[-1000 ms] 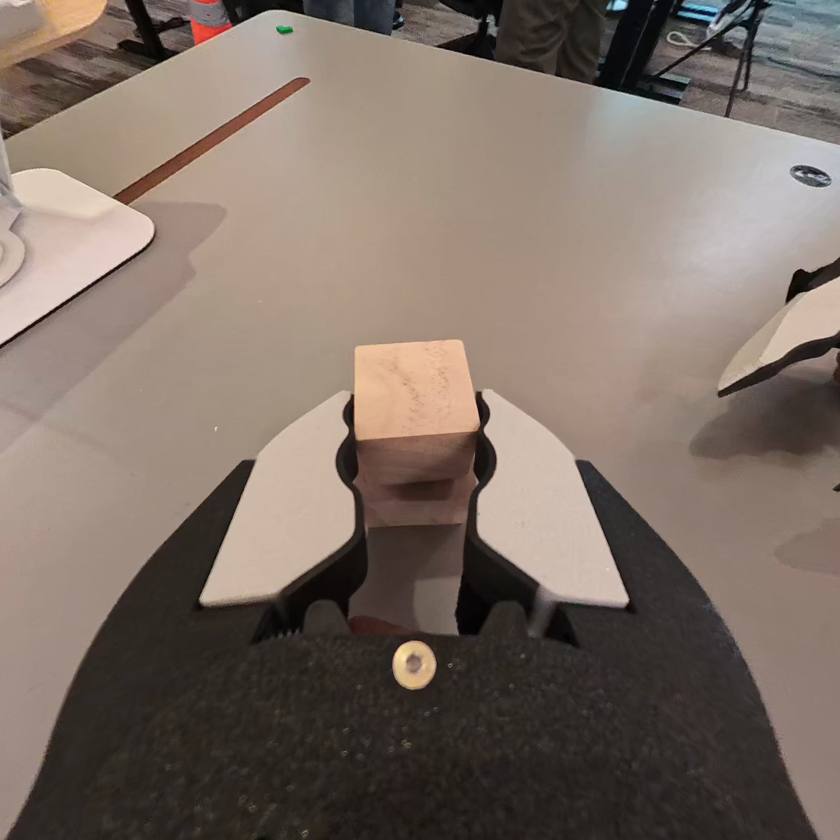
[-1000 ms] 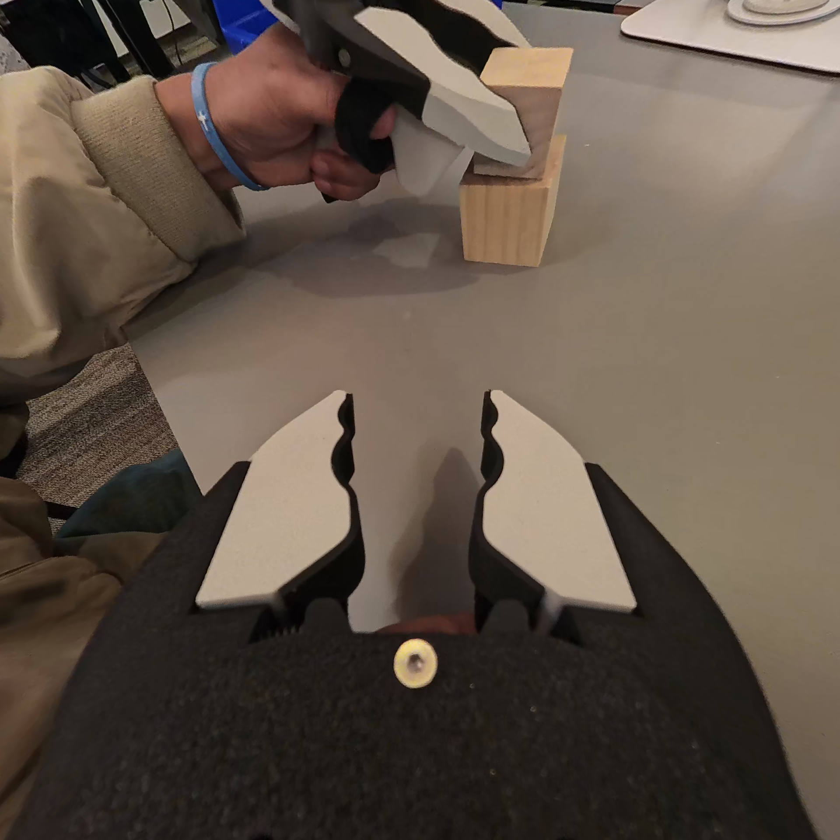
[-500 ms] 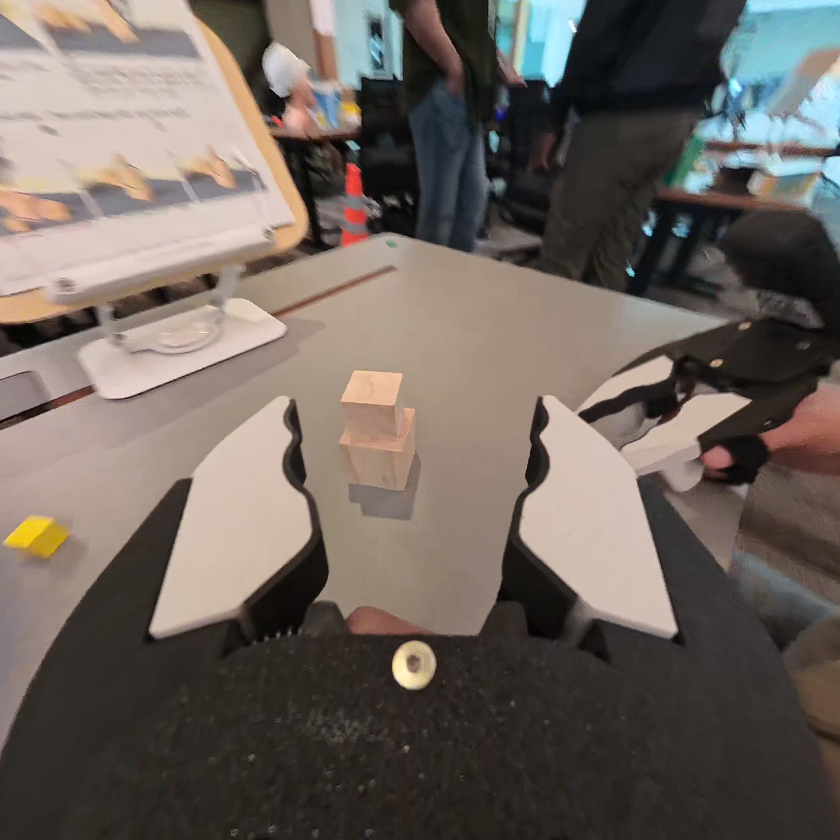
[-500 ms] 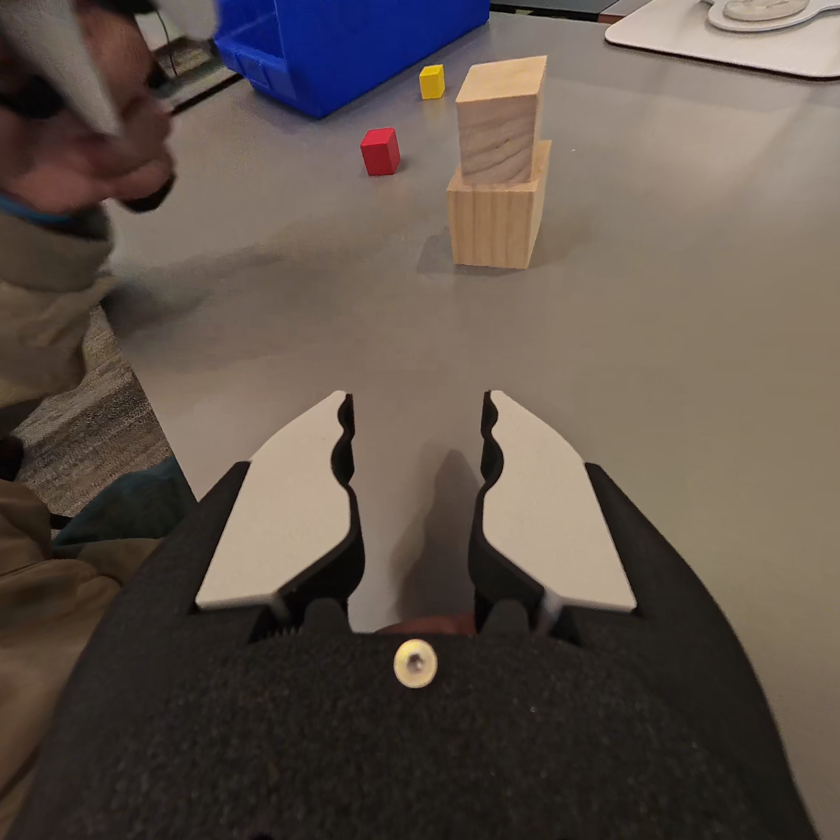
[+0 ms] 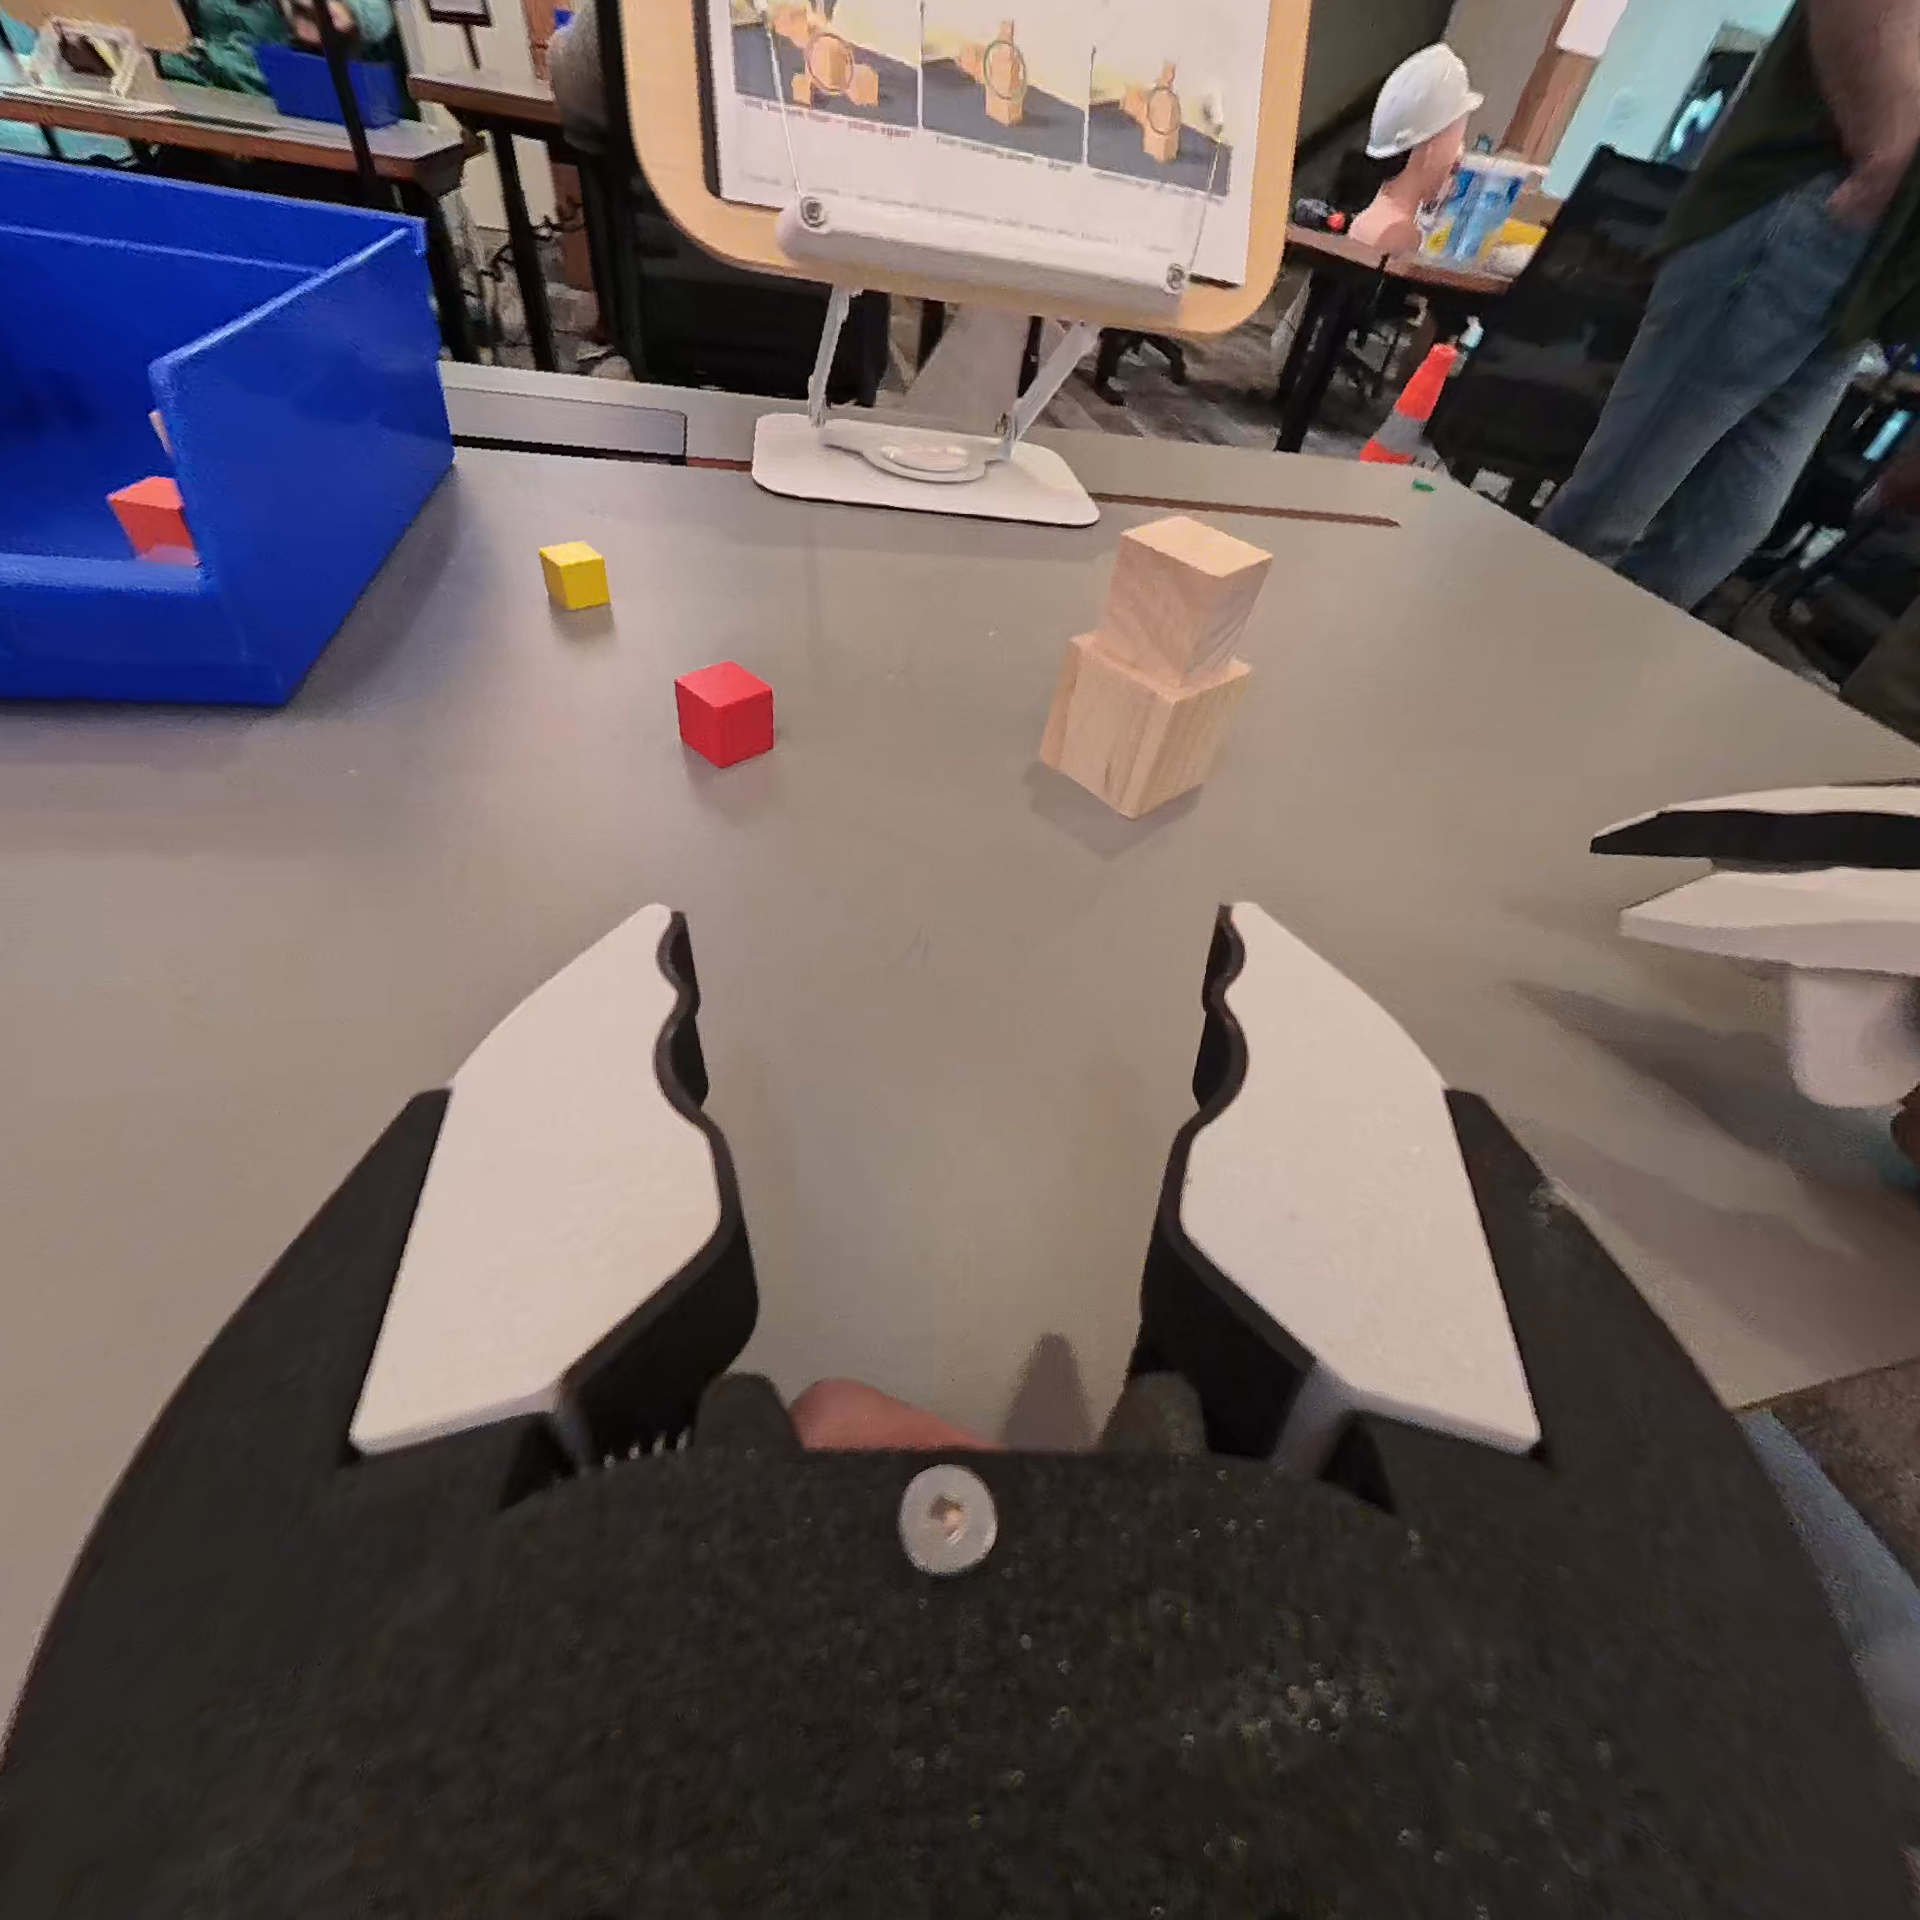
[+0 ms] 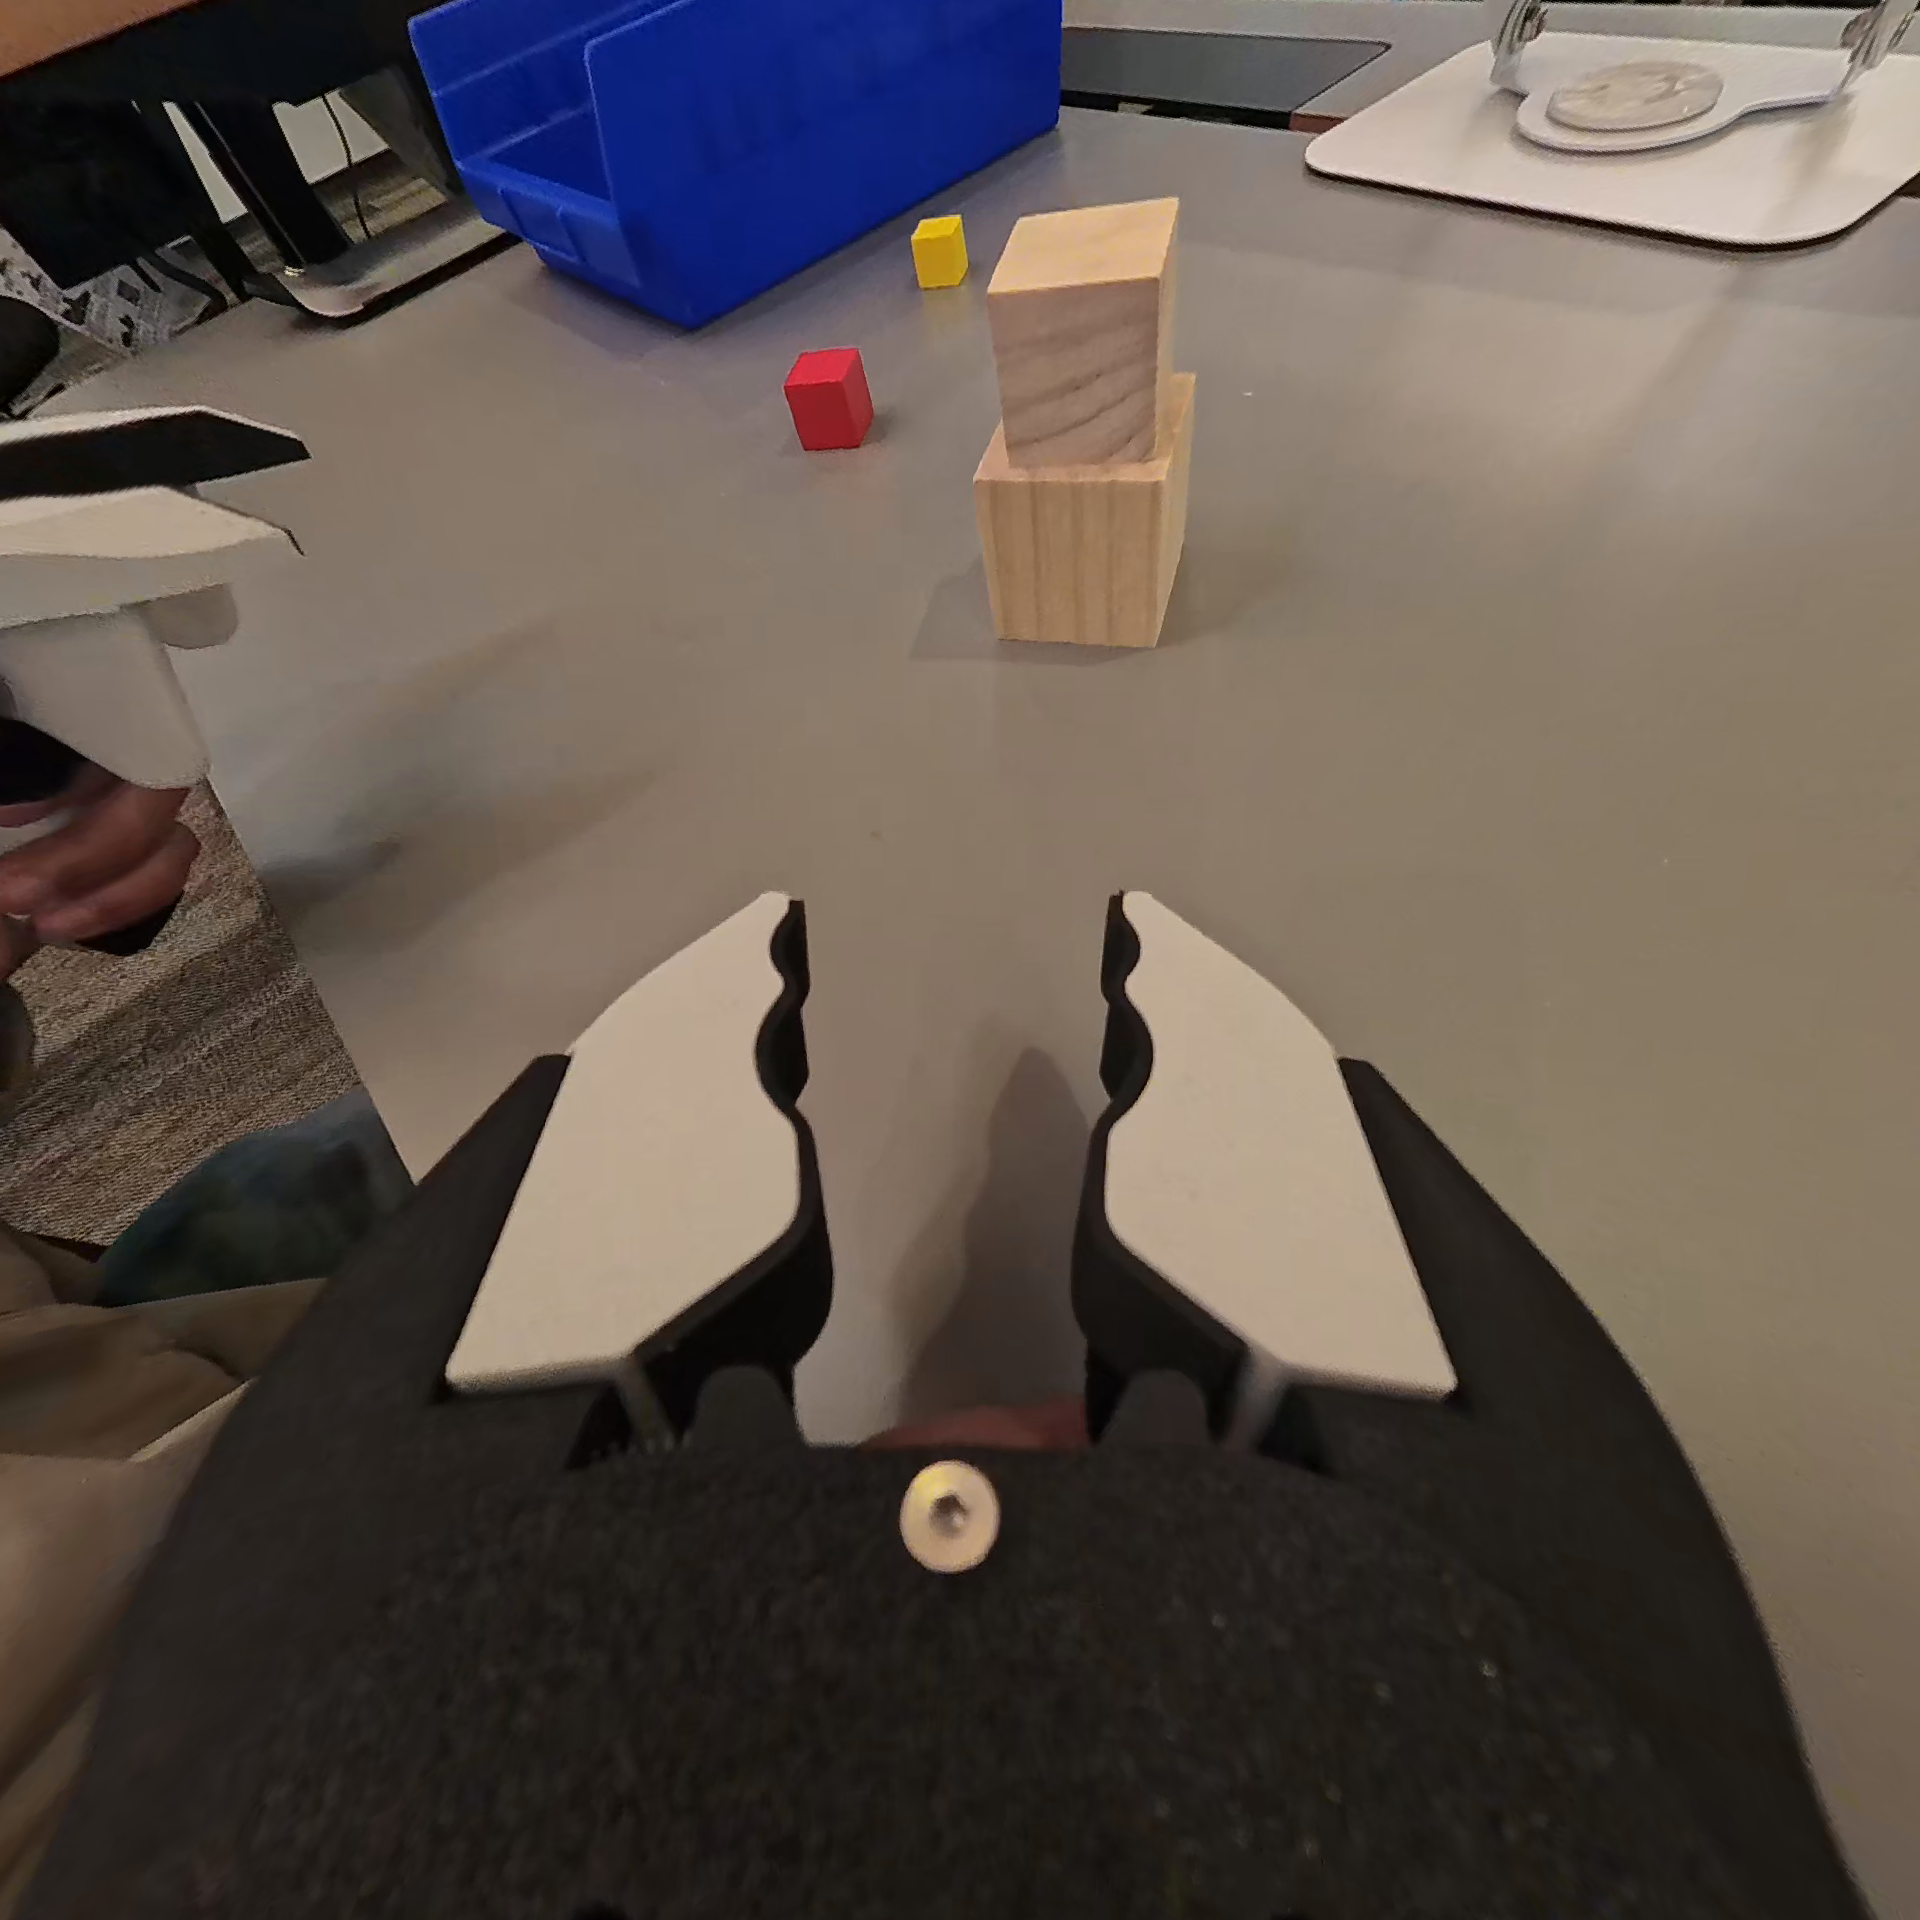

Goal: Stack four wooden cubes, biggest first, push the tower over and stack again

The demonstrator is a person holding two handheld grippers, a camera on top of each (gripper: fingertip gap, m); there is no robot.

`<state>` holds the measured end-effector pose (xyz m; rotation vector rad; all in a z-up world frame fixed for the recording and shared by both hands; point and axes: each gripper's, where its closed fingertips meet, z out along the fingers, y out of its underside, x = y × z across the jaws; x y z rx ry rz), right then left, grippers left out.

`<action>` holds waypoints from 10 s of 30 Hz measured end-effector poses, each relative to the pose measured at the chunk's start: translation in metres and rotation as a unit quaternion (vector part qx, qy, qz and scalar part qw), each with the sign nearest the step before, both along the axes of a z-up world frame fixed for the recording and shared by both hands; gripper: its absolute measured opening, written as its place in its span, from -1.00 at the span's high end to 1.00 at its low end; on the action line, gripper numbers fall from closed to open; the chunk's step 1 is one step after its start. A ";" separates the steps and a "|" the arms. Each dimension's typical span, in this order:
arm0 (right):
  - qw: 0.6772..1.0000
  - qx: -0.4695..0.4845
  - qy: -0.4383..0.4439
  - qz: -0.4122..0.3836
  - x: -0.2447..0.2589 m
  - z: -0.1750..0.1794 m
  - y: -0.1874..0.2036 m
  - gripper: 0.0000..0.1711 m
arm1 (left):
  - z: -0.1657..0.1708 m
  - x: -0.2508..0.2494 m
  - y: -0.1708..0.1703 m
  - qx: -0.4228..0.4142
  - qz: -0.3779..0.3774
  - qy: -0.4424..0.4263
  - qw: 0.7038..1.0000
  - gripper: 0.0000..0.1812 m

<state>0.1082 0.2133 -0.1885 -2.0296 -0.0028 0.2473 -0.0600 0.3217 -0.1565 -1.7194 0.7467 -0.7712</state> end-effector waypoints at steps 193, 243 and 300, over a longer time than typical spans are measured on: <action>0.999 -0.030 0.001 0.036 -0.007 -0.009 0.000 0.41 | 0.033 0.184 0.041 -0.009 -0.397 0.634 0.663 0.61; 0.996 0.002 -0.091 0.009 -0.017 0.000 0.001 1.00 | 0.019 0.026 0.024 0.021 -0.098 -0.062 0.993 0.74; 0.978 0.045 -0.139 -0.149 0.034 0.031 0.017 0.13 | 0.027 0.039 0.036 0.114 -0.031 -0.021 0.993 0.23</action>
